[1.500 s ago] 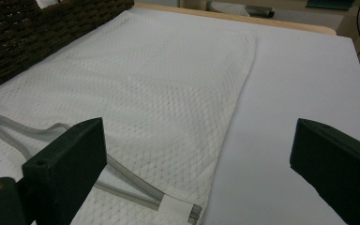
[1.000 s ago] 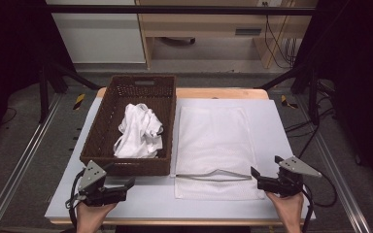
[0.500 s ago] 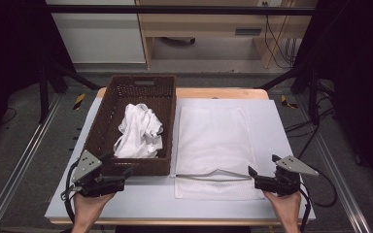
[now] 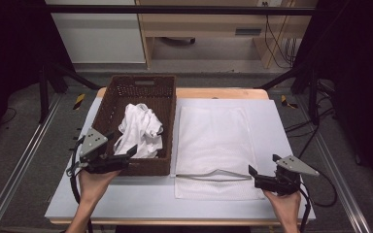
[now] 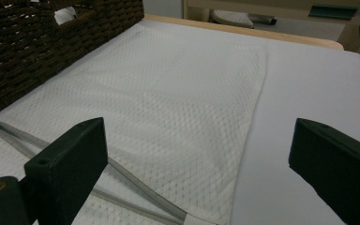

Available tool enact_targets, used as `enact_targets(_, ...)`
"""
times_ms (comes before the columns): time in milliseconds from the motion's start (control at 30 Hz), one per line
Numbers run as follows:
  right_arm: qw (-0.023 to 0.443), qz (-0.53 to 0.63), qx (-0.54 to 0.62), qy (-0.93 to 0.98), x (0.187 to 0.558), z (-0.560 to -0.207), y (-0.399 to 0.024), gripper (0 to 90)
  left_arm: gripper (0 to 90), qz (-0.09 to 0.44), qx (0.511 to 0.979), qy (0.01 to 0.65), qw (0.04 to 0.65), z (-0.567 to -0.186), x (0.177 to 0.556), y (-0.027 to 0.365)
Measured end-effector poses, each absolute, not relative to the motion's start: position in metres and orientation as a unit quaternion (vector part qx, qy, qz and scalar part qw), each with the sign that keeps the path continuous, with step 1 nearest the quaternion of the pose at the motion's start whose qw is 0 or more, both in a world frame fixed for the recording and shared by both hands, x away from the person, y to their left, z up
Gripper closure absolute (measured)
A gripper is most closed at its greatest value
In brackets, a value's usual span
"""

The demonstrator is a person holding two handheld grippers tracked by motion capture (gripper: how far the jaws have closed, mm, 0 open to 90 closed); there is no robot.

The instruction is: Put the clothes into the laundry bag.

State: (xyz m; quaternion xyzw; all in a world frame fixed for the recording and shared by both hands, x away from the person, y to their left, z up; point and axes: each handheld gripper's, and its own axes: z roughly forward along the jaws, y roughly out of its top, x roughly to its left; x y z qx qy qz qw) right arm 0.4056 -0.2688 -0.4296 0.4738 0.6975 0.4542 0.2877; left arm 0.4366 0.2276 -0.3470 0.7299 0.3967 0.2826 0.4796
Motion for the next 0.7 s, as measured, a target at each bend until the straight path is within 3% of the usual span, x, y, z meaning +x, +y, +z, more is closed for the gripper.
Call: enact_targets(700, 0.281, 0.452, 0.475, 0.701, 0.408, -0.433, -0.268, 5.2, 10.8, 0.305, 0.765, 0.408, 0.393, -0.330, 0.532, 0.205)
